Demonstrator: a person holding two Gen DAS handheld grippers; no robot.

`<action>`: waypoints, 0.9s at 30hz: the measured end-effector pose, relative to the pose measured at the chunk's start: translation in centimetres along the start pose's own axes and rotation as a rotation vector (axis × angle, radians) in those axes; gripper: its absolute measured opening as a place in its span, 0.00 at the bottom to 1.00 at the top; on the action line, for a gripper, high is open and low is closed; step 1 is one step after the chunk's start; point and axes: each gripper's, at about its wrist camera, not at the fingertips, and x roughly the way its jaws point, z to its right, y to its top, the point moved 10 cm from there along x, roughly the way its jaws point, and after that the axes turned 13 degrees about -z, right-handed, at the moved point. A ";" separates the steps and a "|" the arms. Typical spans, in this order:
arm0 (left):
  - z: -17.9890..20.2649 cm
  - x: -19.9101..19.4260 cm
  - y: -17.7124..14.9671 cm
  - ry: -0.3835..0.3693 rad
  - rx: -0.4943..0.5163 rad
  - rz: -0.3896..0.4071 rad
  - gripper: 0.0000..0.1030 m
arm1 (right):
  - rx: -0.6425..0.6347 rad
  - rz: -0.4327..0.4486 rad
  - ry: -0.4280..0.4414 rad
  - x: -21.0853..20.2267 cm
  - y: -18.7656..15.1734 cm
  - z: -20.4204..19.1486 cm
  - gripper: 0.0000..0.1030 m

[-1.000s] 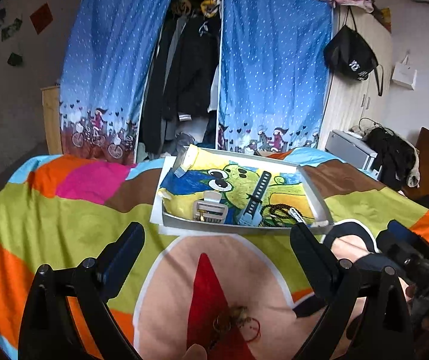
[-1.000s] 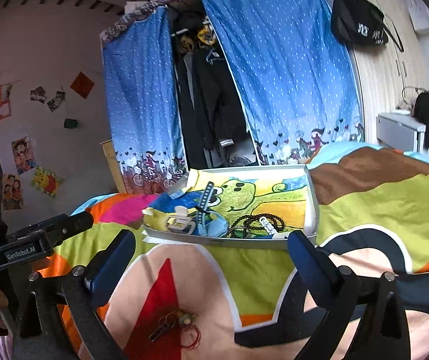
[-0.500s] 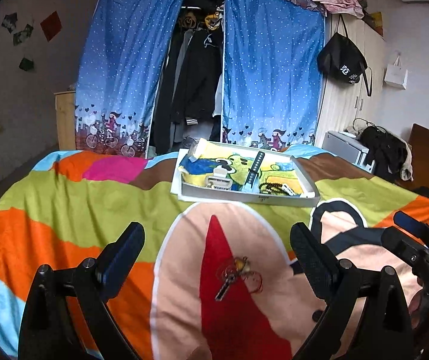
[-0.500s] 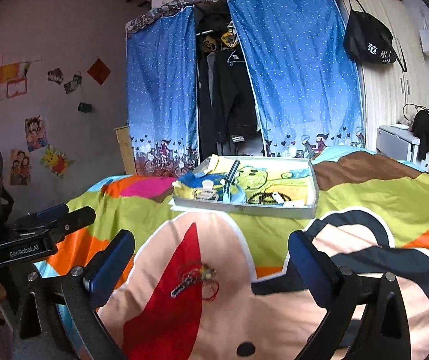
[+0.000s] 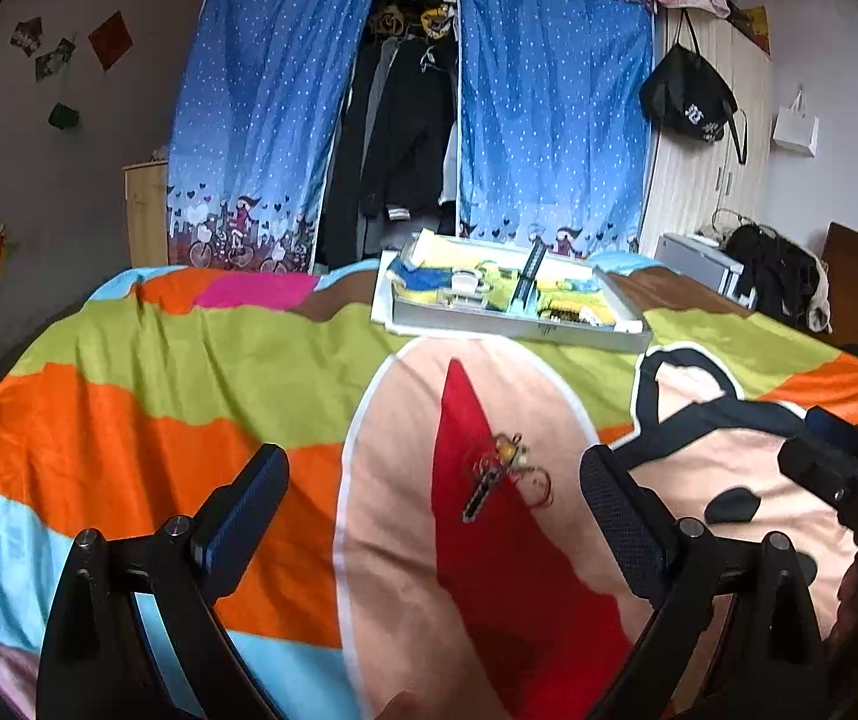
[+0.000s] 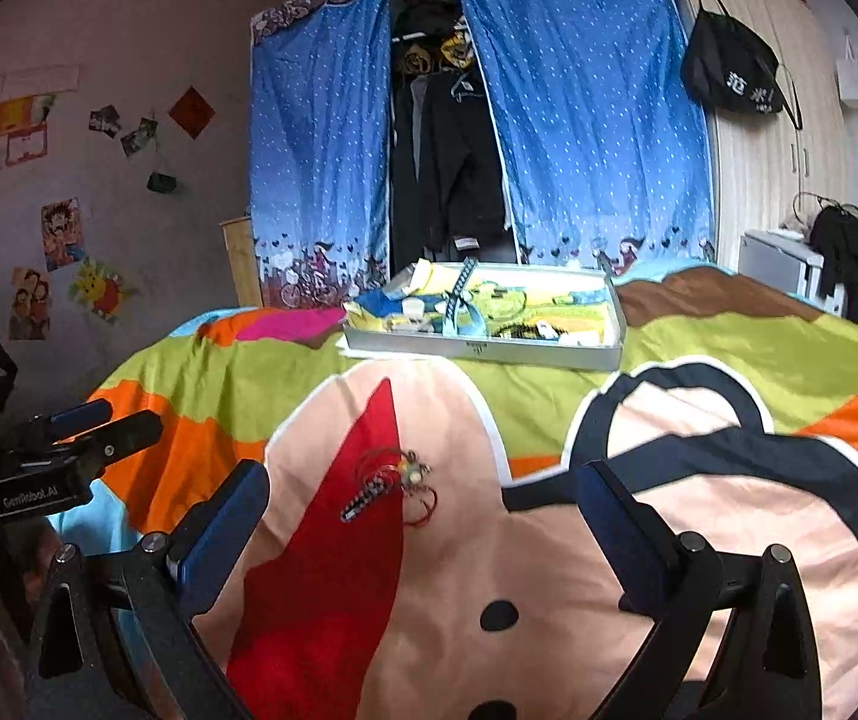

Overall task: Organize jewelry
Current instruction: 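Move both tools back from the tray to the remaining jewelry, then grasp the black beaded strip with the left tool while the right tool grasps the red bead bracelet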

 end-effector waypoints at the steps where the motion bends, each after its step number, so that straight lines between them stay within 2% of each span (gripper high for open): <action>1: -0.1 0.1 -0.5 0.003 0.001 -0.006 0.92 | 0.003 -0.007 -0.003 0.1 -0.3 0.1 1.00; 12: -0.9 2.6 -4.4 0.030 0.006 -0.107 0.92 | 0.055 -0.104 -0.022 2.6 -4.4 0.8 1.00; 19: -1.1 4.3 -5.8 0.060 0.026 -0.175 0.92 | 0.092 -0.164 -0.032 4.2 -6.4 1.4 1.00; 27: -1.2 5.3 -6.5 0.070 0.030 -0.213 0.92 | 0.137 -0.198 -0.039 5.6 -7.8 2.2 1.00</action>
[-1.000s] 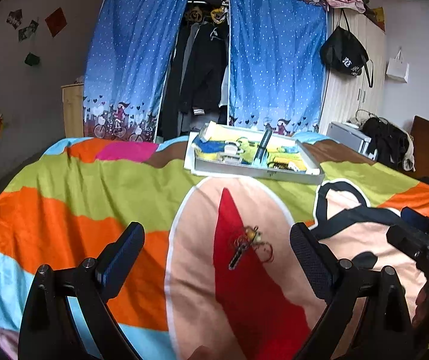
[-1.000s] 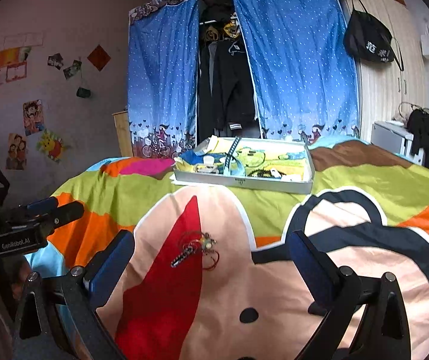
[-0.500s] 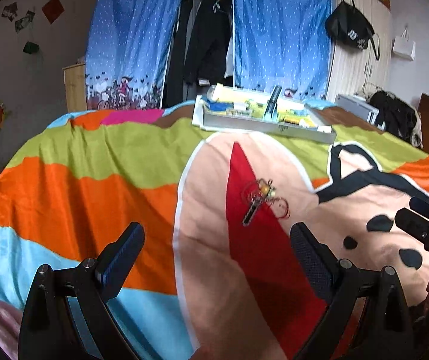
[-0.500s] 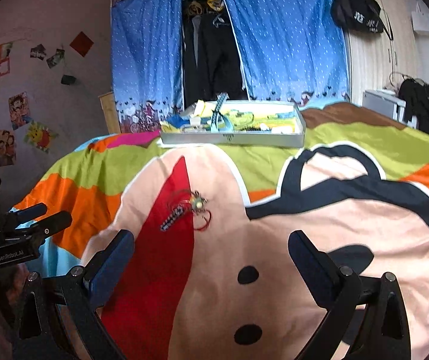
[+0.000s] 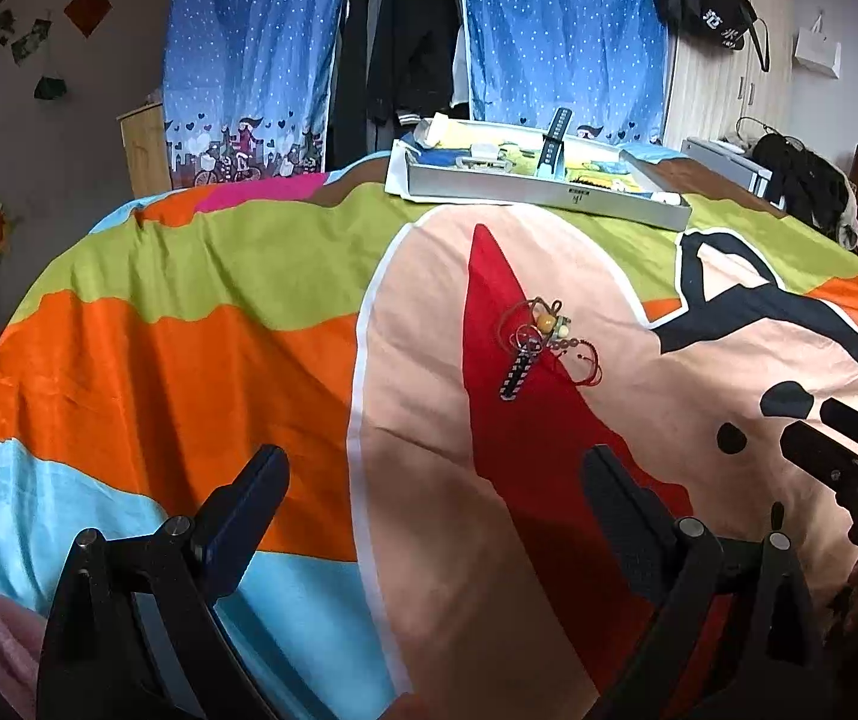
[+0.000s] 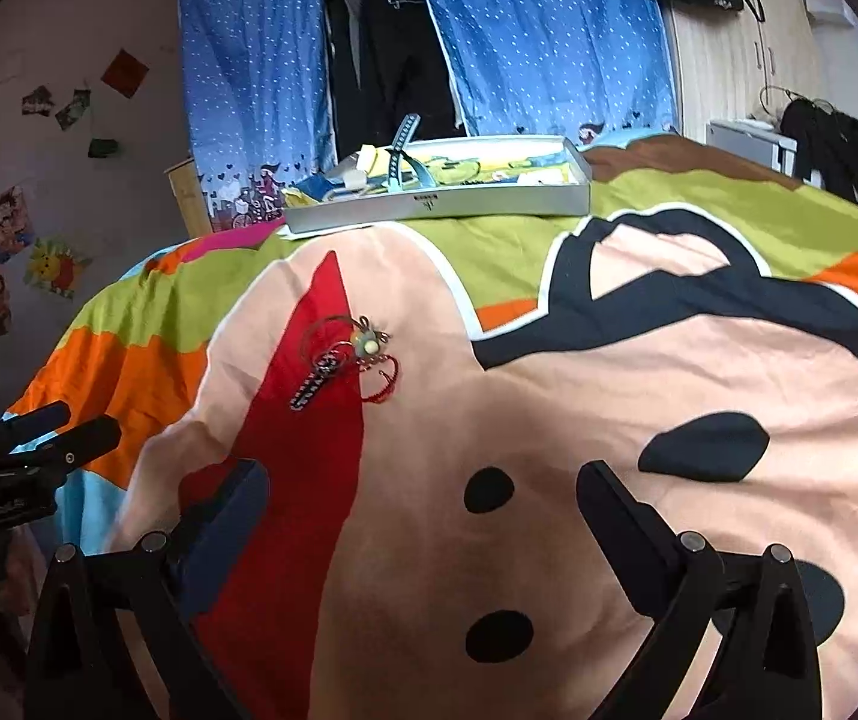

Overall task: Organize jewelry
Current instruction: 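Grasp the black beaded strip with the left tool while the right tool grasps the red bead bracelet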

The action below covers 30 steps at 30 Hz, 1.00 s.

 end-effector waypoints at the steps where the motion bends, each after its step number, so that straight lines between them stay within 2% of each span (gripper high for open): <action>1: 0.0 0.2 0.0 0.003 0.001 -0.007 0.92 | 0.008 -0.005 -0.002 0.2 -0.2 0.2 1.00; 11: 0.0 1.8 0.2 0.001 0.012 -0.057 0.92 | 0.024 -0.035 -0.011 2.1 -0.7 1.2 1.00; 19: 0.5 5.0 1.2 -0.037 0.083 -0.152 0.92 | -0.008 -0.051 -0.014 3.4 0.1 1.9 1.00; 22: 0.6 6.4 2.3 -0.073 0.102 -0.160 0.92 | -0.015 -0.052 -0.008 3.7 0.8 2.3 1.00; 30: 1.0 8.6 4.5 -0.182 0.078 -0.158 0.92 | -0.061 -0.069 0.018 5.1 2.5 2.4 1.00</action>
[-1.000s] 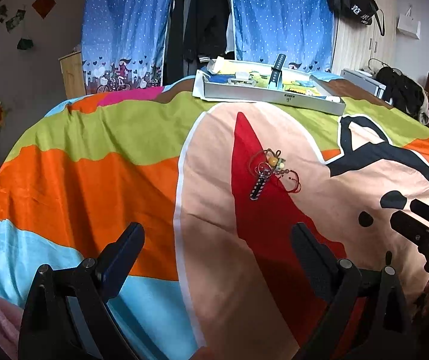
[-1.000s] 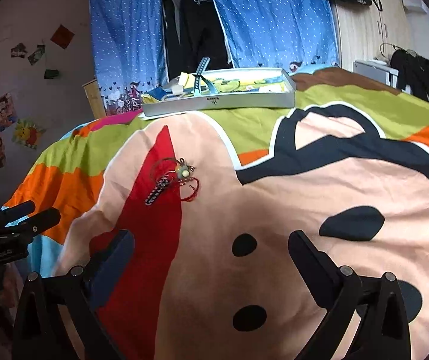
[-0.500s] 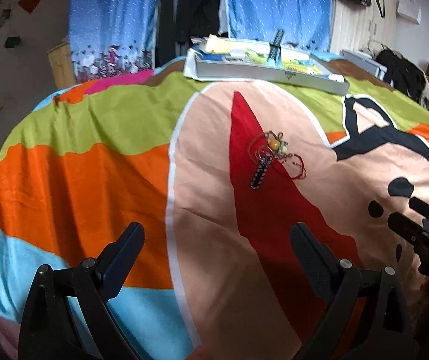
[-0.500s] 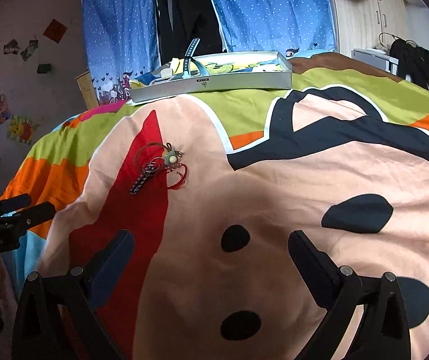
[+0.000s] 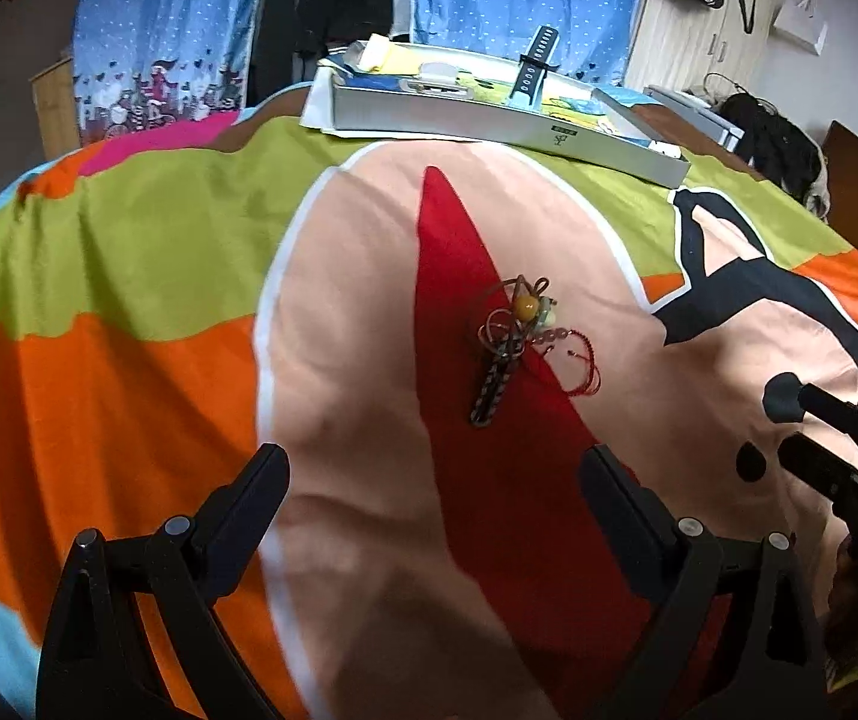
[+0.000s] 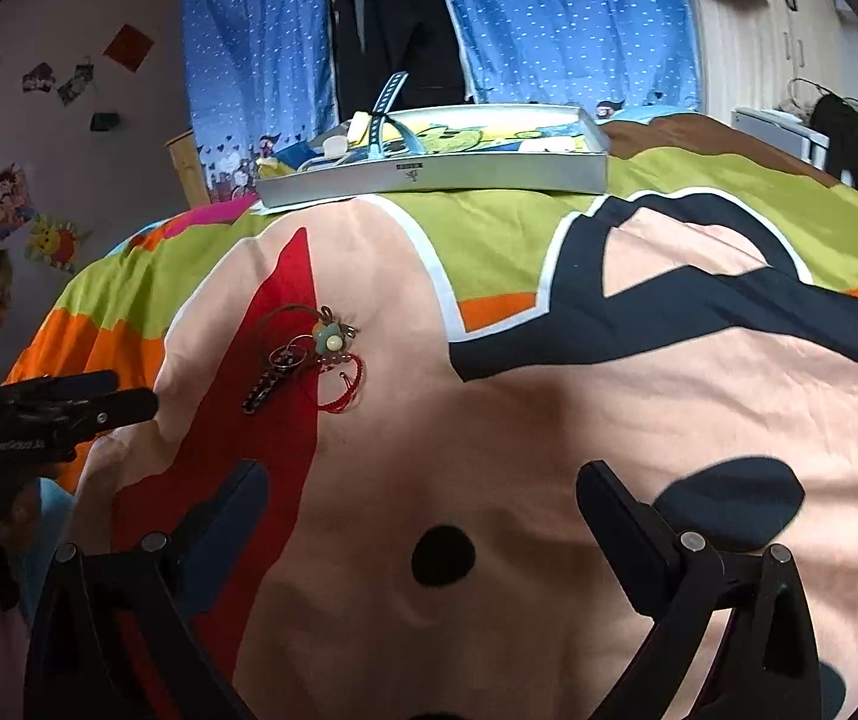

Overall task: Organize jewelry
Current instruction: 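Grasp the black beaded strip with the left tool while the right tool grasps the red bead bracelet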

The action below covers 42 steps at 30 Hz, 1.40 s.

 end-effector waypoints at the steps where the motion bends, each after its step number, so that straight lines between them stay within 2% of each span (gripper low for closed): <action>1: 0.1 0.2 0.3 -0.010 0.007 0.005 0.92 | -0.006 -0.004 0.001 0.2 0.1 0.0 1.00; 7: 1.2 1.1 1.2 -0.039 0.074 0.027 0.91 | -0.053 -0.037 0.019 1.9 1.0 -0.4 0.99; 9: 1.4 1.7 1.5 -0.051 0.089 0.025 0.87 | -0.069 -0.047 0.024 2.5 1.3 -0.4 0.94; 11: 1.5 2.4 1.9 -0.066 0.101 0.014 0.76 | -0.085 -0.059 0.028 3.3 1.8 -0.3 0.91; 13: 1.5 3.4 2.1 -0.075 0.107 0.000 0.71 | -0.094 -0.071 0.039 4.0 2.2 -0.3 0.88; 22: 2.5 6.1 2.3 -0.165 0.165 -0.078 0.41 | -0.225 -0.160 0.094 8.7 3.8 -2.8 0.52; 24: 2.5 6.6 2.3 -0.174 0.164 -0.095 0.37 | -0.246 -0.181 0.100 9.6 3.9 -3.4 0.41; 27: 2.1 7.4 2.4 -0.183 0.153 -0.116 0.31 | -0.271 -0.214 0.103 10.9 3.9 -4.0 0.33; 30: 1.8 7.9 2.9 -0.192 0.144 -0.121 0.26 | -0.271 -0.234 0.108 11.7 3.9 -4.0 0.31; 33: 1.8 8.1 3.4 -0.210 0.152 -0.123 0.25 | -0.246 -0.242 0.131 12.0 4.2 -3.8 0.31; 38: 1.9 8.3 3.4 -0.198 0.177 -0.125 0.25 | -0.223 -0.251 0.157 12.4 5.0 -3.7 0.29; 42: 1.6 8.7 3.6 -0.176 0.165 -0.131 0.17 | -0.213 -0.257 0.160 13.1 5.5 -4.1 0.28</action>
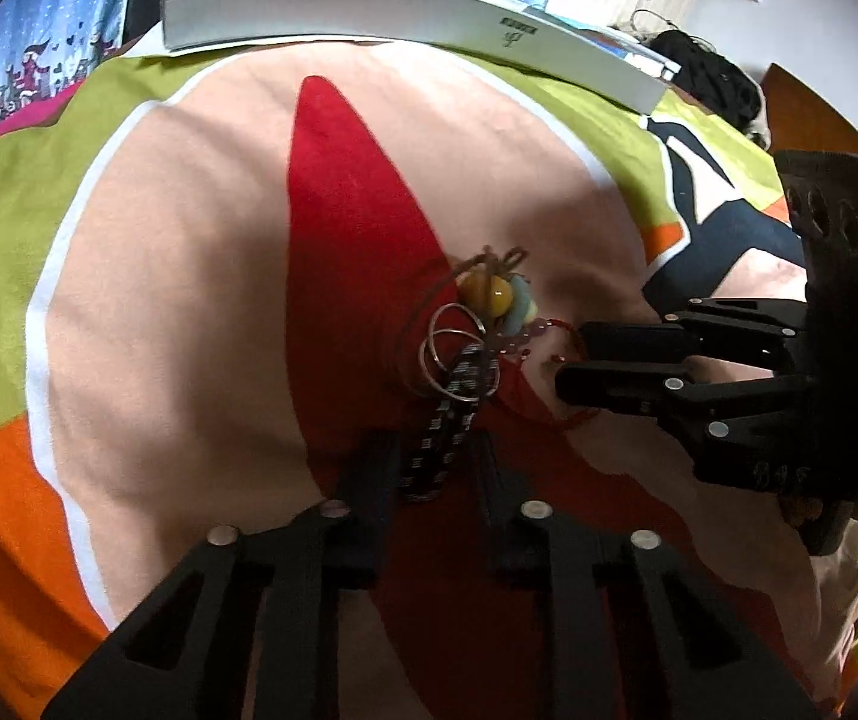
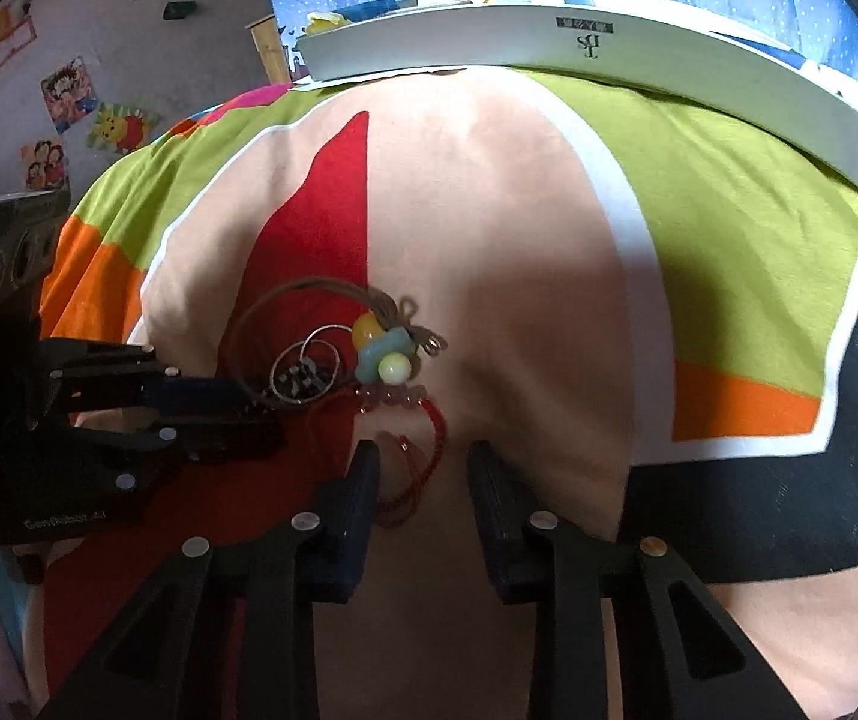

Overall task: Organize jewelry
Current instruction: 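Grasp the black beaded strip with the left tool while the right tool grasps the red bead bracelet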

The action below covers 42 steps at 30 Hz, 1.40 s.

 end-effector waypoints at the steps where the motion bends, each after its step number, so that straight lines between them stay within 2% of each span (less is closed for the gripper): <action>1: 0.0 0.0 0.0 0.000 0.000 0.000 0.16 | 0.002 -0.001 -0.002 0.1 0.2 0.0 0.28; 4: 0.1 0.1 0.0 0.018 0.007 -0.002 0.14 | -0.001 -0.007 -0.027 0.5 0.2 -0.2 0.25; 8: 0.3 0.1 -0.1 0.031 0.009 -0.013 0.09 | 0.015 -0.006 -0.047 0.6 -0.2 -0.1 0.13; 14: 1.3 0.1 -0.9 0.038 0.029 -0.053 0.09 | 0.076 0.000 -0.041 0.1 -1.5 0.7 0.05; 21: 2.3 -0.6 -2.5 -0.087 -0.056 -0.129 0.09 | 0.120 0.004 -0.031 -0.4 -3.5 0.2 0.05; 30: 4.2 -1.8 -4.6 -0.115 -0.090 -0.159 0.09 | 0.175 0.084 -0.010 -2.8 -6.3 -0.8 0.04; 36: 5.7 -2.8 -6.1 -0.238 -0.173 -0.182 0.09 | 0.216 0.147 0.021 -5.3 -8.2 -1.5 0.04; 42: 6.7 -4.2 -6.6 -0.235 -0.186 -0.149 0.09 | 0.230 0.186 0.026 -6.9 -9.6 -2.5 0.04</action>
